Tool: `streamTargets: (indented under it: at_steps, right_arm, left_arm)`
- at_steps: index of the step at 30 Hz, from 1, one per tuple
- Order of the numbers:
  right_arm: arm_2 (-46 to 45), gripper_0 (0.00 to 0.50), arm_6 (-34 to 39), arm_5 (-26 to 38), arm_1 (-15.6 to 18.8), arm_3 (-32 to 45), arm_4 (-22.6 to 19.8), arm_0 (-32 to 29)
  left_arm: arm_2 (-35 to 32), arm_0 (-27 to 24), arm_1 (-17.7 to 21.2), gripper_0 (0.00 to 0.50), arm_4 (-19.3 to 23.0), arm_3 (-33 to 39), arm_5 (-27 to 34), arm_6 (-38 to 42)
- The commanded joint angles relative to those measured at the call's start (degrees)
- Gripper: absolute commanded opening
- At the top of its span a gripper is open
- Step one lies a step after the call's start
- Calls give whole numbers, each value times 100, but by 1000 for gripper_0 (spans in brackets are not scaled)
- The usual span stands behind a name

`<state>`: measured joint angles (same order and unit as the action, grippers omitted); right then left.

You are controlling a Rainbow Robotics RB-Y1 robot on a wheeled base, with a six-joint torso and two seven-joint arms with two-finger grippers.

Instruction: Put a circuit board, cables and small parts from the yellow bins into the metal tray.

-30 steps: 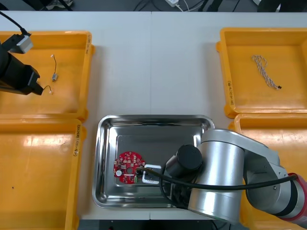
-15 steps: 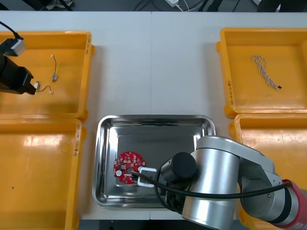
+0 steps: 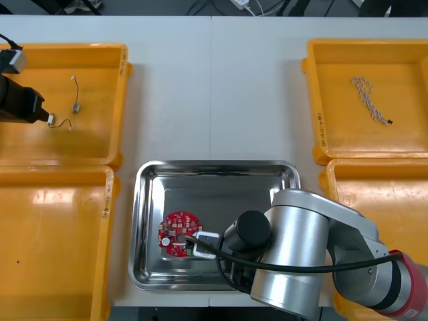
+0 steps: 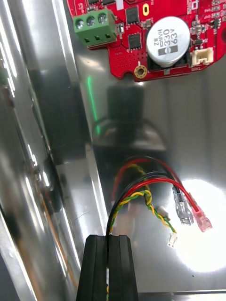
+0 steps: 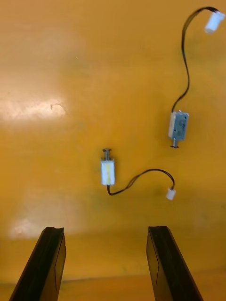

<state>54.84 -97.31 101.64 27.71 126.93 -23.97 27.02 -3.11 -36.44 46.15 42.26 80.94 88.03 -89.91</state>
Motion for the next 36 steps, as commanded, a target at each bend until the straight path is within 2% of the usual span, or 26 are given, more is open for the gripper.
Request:
streamTargets:
  at_steps: [1,8,12,15,16,17,30,34,36]
  right_arm:
    - [123,0,-34,-66,-143,25,77,-74]
    - [141,1,-43,-75,-143,25,156,-74]
    - [141,262,-60,-66,-160,25,244,-74]
    - [141,435,-34,-66,-195,25,279,-74]
    - [141,485,-34,-66,-195,25,279,-74]
    - [141,500,-34,-66,-204,25,279,-74]
    - [9,500,-25,101,-195,148,411,-39]
    - [-281,500,-51,418,-195,254,244,31]
    - [-536,500,-34,620,-195,306,6,102]
  left_arm:
    - [144,-276,246,500,-78,-175,-392,-633]
    - [372,-276,202,500,-122,-473,-972,-720]
    - [513,-276,184,500,-95,-588,-1219,-747]
    - [627,-276,167,500,-104,-605,-1298,-738]
    - [636,-276,158,500,-104,-605,-1306,-738]
    - [636,-276,158,500,-95,-614,-1306,-738]
    - [873,-267,61,500,-122,-799,-1553,-738]
    - [935,-267,35,500,-148,-816,-1623,-720]
    - [970,-267,44,500,-139,-843,-1693,-712]
